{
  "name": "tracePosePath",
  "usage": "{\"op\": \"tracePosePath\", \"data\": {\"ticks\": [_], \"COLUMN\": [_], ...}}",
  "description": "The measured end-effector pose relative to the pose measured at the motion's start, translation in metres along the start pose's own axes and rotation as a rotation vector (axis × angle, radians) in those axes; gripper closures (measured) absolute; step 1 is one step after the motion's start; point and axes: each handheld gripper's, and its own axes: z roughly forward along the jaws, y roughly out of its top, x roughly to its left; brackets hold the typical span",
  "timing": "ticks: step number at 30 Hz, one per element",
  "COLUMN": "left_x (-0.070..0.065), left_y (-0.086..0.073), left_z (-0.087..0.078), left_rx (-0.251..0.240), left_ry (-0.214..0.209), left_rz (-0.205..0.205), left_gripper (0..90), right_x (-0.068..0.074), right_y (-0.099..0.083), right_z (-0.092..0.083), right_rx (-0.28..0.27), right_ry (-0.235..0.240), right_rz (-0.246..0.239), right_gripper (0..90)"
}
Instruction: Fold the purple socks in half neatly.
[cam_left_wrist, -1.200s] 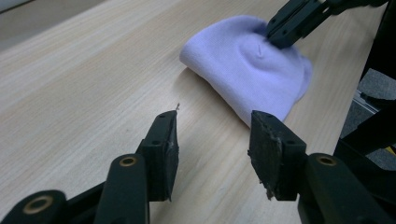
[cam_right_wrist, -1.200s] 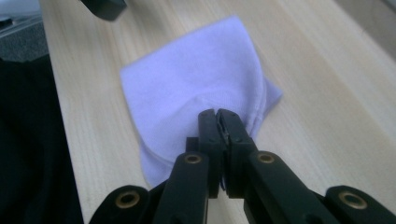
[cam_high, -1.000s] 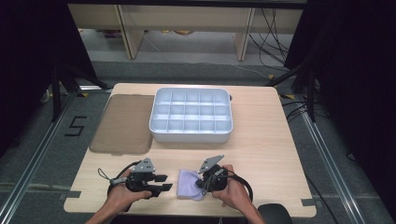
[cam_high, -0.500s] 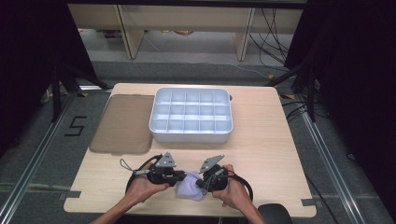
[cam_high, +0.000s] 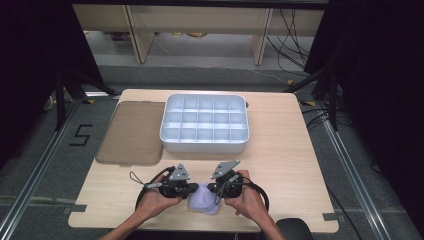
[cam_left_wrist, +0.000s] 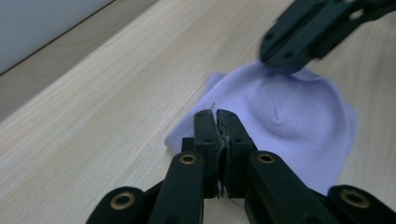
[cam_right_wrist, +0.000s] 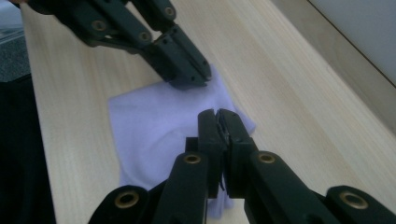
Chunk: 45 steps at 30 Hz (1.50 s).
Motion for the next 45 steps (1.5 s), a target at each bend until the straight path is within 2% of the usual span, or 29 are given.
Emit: {"op": "tracePosePath", "data": {"ticks": [1, 2, 4, 5, 6, 7, 8, 11, 13, 14, 15, 16, 17, 18, 20, 21, 24, 30, 31, 32, 33, 39, 40, 41, 43, 44, 45], "left_x": [-0.001, -0.003, -0.005, -0.006, -0.011, -0.016, -0.021, -0.029, -0.029, -0.028, -0.027, -0.026, -0.026, -0.023, -0.021, -0.02, -0.017, -0.007, -0.005, -0.004, -0.003, -0.002, -0.001, -0.001, -0.002, -0.001, -0.002], "left_y": [0.001, 0.001, 0.002, 0.002, 0.0, -0.002, -0.004, -0.011, -0.014, -0.013, -0.013, -0.012, -0.012, -0.011, -0.012, -0.012, -0.018, -0.027, -0.027, -0.027, -0.026, -0.027, -0.027, -0.027, -0.028, -0.028, -0.028], "left_z": [-0.002, -0.003, -0.007, -0.008, -0.01, -0.012, -0.013, -0.012, -0.01, -0.011, -0.011, -0.012, -0.013, -0.016, -0.02, -0.022, -0.028, -0.036, -0.037, -0.037, -0.037, -0.035, -0.034, -0.034, -0.032, -0.032, -0.031], "left_rx": [-0.005, -0.023, -0.016, -0.024, -0.031, -0.025, -0.019, 0.026, 0.032, 0.028, 0.03, 0.018, 0.019, 0.009, -0.016, -0.014, -0.008, 0.0, 0.002, 0.006, 0.011, 0.029, 0.033, 0.034, 0.034, 0.041, 0.041], "left_ry": [0.0, -0.011, -0.019, -0.04, -0.081, -0.107, -0.109, -0.105, -0.112, -0.107, -0.101, -0.103, -0.093, -0.087, -0.092, -0.093, -0.079, -0.05, -0.049, -0.045, -0.044, -0.051, -0.045, -0.051, -0.067, -0.077, -0.079], "left_rz": [0.004, -0.001, -0.01, -0.017, -0.055, -0.05, -0.025, 0.02, -0.017, -0.008, -0.02, -0.009, -0.018, -0.014, -0.059, -0.052, -0.081, -0.18, -0.177, -0.198, -0.191, -0.216, -0.219, -0.222, -0.252, -0.255, -0.259], "left_gripper": [87.0, 87.2, 87.2, 87.3, 87.3, 87.3, 87.1, 86.4, 86.1, 85.7, 85.1, 84.1, 82.5, 81.0, 75.6, 73.0, 65.6, 54.0, 51.5, 49.2, 46.8, 42.4, 42.0, 41.7, 41.8, 42.0, 42.4], "right_x": [0.0, -0.002, -0.003, -0.004, -0.005, -0.005, -0.005, -0.005, -0.005, -0.003, -0.003, -0.001, 0.0, 0.002, 0.004, 0.004, 0.006, 0.012, 0.014, 0.015, 0.014, 0.016, 0.016, 0.015, 0.015, 0.013, 0.013], "right_y": [0.001, 0.002, 0.001, 0.0, 0.0, -0.002, -0.003, -0.004, -0.003, -0.003, -0.003, -0.003, -0.003, -0.003, -0.003, -0.003, -0.003, -0.002, -0.003, -0.003, -0.003, -0.007, -0.008, -0.009, -0.012, -0.012, -0.014], "right_z": [0.003, 0.007, 0.012, 0.014, 0.014, 0.015, 0.016, 0.016, 0.014, 0.013, 0.012, 0.009, 0.008, 0.006, 0.003, 0.003, -0.001, -0.004, -0.005, -0.004, -0.004, -0.001, 0.0, 0.002, 0.004, 0.006, 0.008], "right_rx": [0.004, 0.015, 0.047, 0.056, 0.066, 0.063, 0.064, 0.059, 0.057, 0.051, 0.041, 0.041, 0.03, 0.029, 0.023, 0.014, 0.007, -0.009, 0.01, 0.008, 0.002, 0.022, 0.034, 0.044, 0.072, 0.079, 0.085], "right_ry": [-0.001, 0.003, -0.017, -0.027, -0.025, -0.013, -0.018, -0.022, -0.017, -0.02, -0.016, -0.023, -0.018, -0.02, -0.016, -0.017, -0.016, 0.002, 0.003, 0.004, 0.012, 0.028, 0.023, 0.031, 0.026, 0.028, 0.026], "right_rz": [0.009, -0.009, -0.013, -0.025, -0.03, -0.016, -0.016, -0.004, -0.02, -0.002, -0.016, -0.012, -0.022, -0.004, -0.01, -0.023, -0.016, -0.022, -0.008, -0.011, -0.029, -0.045, -0.03, -0.042, -0.024, -0.046, -0.043], "right_gripper": [89.1, 89.5, 89.6, 89.7, 89.9, 90.0, 90.0, 90.0, 89.9, 89.9, 89.8, 89.8, 89.8, 89.8, 89.4, 89.4, 89.3, 89.0, 89.0, 89.0, 89.0, 89.0, 89.0, 89.0, 89.0, 89.0, 89.0]}}
